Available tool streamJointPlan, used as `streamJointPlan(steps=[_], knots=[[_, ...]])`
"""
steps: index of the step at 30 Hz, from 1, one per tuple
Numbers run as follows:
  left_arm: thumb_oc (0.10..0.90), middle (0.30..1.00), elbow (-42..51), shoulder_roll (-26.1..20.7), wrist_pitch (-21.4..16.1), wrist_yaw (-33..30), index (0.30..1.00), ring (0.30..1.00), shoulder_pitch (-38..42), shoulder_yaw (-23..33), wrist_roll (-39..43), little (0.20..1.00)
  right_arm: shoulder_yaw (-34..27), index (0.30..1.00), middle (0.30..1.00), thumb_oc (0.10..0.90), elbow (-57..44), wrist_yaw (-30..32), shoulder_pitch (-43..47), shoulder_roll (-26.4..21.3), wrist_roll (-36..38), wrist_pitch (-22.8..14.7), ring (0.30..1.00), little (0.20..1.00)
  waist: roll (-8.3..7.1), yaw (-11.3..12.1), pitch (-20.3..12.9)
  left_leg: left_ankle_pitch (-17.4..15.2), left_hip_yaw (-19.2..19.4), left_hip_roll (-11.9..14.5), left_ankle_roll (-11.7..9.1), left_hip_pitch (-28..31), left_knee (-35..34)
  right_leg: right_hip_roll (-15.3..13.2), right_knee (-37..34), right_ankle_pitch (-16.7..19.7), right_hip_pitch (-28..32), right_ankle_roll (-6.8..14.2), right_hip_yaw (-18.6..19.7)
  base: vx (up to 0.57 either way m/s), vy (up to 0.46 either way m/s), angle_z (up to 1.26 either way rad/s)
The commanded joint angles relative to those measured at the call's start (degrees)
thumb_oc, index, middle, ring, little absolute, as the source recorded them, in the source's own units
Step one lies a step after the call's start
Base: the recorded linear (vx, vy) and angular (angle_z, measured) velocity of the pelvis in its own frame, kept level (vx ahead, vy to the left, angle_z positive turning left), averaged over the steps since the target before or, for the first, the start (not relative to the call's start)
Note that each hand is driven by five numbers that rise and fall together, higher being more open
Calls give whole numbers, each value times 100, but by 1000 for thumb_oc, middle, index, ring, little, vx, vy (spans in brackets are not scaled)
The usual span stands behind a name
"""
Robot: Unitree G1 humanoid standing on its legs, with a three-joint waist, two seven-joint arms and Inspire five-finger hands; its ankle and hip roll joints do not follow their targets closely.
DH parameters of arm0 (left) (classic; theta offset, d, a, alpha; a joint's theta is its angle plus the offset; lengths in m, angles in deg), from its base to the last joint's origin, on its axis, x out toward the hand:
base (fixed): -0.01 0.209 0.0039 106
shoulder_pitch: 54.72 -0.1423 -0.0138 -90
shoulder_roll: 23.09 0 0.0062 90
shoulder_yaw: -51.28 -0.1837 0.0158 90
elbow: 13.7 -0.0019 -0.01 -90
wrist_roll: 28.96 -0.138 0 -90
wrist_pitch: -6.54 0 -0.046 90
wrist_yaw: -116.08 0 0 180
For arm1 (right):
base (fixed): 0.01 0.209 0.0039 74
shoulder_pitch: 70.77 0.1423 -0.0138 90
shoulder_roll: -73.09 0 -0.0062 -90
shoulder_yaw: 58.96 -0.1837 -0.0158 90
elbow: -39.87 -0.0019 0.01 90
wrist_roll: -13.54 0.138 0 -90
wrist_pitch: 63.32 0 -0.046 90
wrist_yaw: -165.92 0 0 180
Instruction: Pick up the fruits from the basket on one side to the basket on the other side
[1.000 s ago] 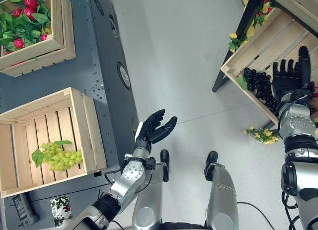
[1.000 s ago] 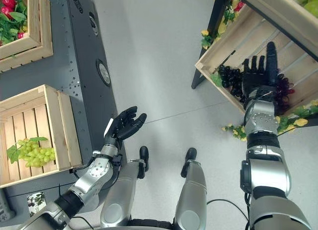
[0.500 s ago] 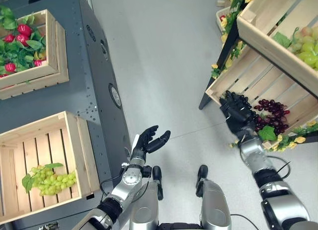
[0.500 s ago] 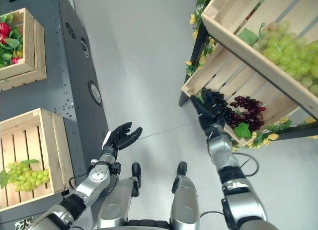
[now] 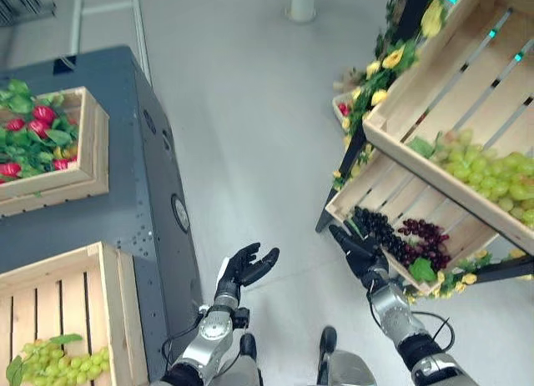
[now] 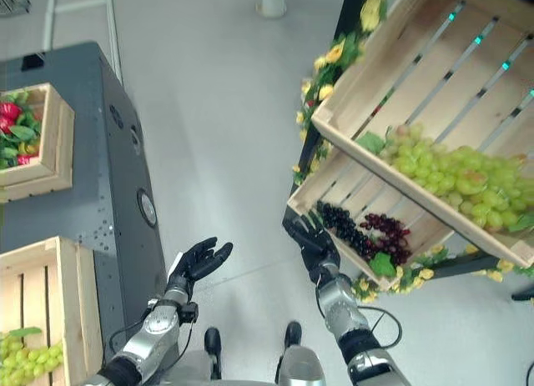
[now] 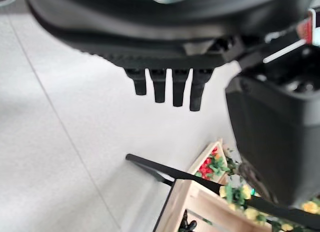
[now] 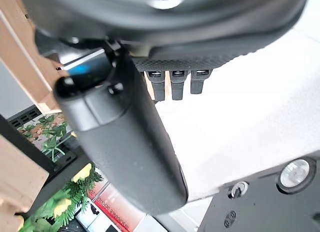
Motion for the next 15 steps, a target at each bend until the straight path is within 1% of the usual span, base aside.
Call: streamJointPlan(steps=[1, 5, 8, 10, 15], knots=[[800, 900, 37, 241, -473, 88, 900, 900, 154, 7, -197, 900, 187, 900, 900, 800, -356, -448, 1, 158, -166, -378, 900, 900, 101, 27, -359, 316, 2, 118, -89, -203, -299, -59, -102, 335, -28, -183, 59, 0, 0, 0], [800, 900, 74, 258, -577, 119, 900, 900, 153, 15, -266, 900, 324, 900, 900, 800, -382, -418, -186, 268, -109, -341, 900, 900, 146, 53, -431, 379, -76, 115, -119, -252, -389, -46, -227, 363, 18, -180, -10, -5, 1, 2], [800, 900, 200, 186, -744, 26, 900, 900, 196, -40, -516, 900, 412, 900, 900, 800, -415, -416, -312, 278, -114, -247, 900, 900, 177, 85, -416, 379, -120, 98, -106, -290, -350, -55, -143, 292, 13, -205, -63, -17, 10, 14], [800, 900, 280, 136, -776, -47, 900, 900, 223, -57, -595, 900, 453, 900, 900, 800, -427, -445, -359, 267, -108, -190, 900, 900, 190, 108, -394, 385, -142, 90, -106, -310, -335, -60, -126, 270, 17, -215, -95, -21, 9, 11], [800, 900, 520, -3, -830, -221, 900, 900, 216, 41, -632, 900, 682, 900, 900, 800, -614, -523, -470, 268, -257, -93, 900, 900, 218, 271, -294, 399, -326, 58, -117, -367, -305, -41, -132, 177, 95, -279, -252, -21, -22, 13]])
